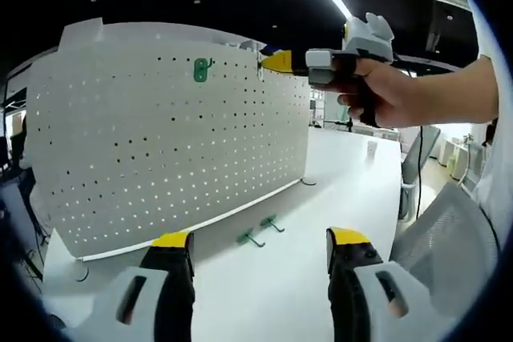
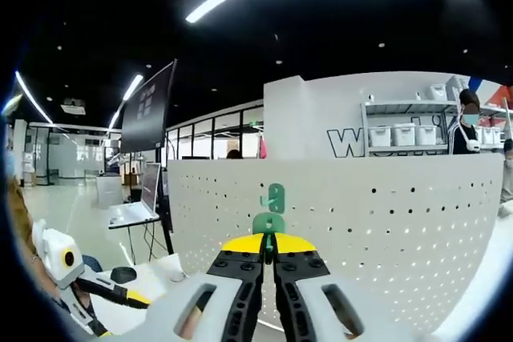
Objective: Insert the hook assembly into the mounting plate slot until the hook locks in place.
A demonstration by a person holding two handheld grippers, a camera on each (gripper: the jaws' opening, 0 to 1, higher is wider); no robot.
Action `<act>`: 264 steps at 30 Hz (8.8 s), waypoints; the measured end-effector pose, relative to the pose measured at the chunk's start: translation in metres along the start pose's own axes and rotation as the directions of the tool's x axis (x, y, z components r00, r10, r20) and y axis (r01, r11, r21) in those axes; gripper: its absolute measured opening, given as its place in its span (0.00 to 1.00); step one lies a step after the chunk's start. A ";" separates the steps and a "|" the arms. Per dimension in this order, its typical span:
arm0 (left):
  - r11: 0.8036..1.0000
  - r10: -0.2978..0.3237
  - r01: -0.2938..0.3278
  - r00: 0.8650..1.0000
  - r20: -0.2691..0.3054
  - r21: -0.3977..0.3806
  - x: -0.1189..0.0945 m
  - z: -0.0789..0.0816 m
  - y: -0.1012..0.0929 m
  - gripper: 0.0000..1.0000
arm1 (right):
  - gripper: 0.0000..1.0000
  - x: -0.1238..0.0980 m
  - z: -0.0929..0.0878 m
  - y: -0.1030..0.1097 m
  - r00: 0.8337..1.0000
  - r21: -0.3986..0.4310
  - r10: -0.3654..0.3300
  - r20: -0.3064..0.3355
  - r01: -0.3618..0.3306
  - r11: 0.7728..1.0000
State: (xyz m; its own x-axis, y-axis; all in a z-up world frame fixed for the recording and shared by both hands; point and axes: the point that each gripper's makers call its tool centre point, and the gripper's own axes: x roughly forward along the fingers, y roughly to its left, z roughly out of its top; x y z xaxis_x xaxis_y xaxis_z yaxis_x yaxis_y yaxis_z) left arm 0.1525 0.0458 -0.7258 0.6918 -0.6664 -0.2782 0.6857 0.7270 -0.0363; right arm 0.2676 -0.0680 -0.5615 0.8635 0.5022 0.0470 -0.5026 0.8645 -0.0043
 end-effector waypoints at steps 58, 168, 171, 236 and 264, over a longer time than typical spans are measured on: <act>1.000 0.020 -0.019 0.998 -0.058 0.006 -0.009 -0.027 0.002 0.69 | 0.01 0.071 0.009 -0.050 0.977 -0.049 -0.210 0.033 0.211 0.976; 1.000 -0.018 0.017 0.998 -0.054 -0.011 -0.007 -0.029 -0.005 0.68 | 0.50 0.004 -0.060 -0.010 0.994 -0.073 0.076 -0.074 -0.081 0.994; 1.000 -0.017 0.017 0.998 -0.053 -0.010 -0.007 -0.029 -0.005 0.68 | 0.50 -0.007 -0.071 -0.010 0.992 -0.061 0.083 -0.099 -0.089 0.994; 1.000 0.017 -0.017 0.998 -0.057 -0.009 -0.008 -0.030 0.003 0.71 | 0.63 -0.143 -0.175 -0.015 0.921 0.013 0.087 -0.380 -0.089 0.996; 1.000 0.024 -0.025 0.998 -0.054 -0.012 -0.008 -0.028 0.005 0.70 | 0.63 -0.160 -0.187 -0.014 0.905 0.036 0.093 -0.416 -0.086 0.996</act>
State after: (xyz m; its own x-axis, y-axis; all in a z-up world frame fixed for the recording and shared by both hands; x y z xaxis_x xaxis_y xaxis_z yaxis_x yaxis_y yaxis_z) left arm 0.1436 0.0592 -0.7504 0.6948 -0.6390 -0.3301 0.6656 0.7452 -0.0414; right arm 0.1443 -0.1565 -0.7558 0.7520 0.5434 -0.3732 -0.5766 0.8166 0.0272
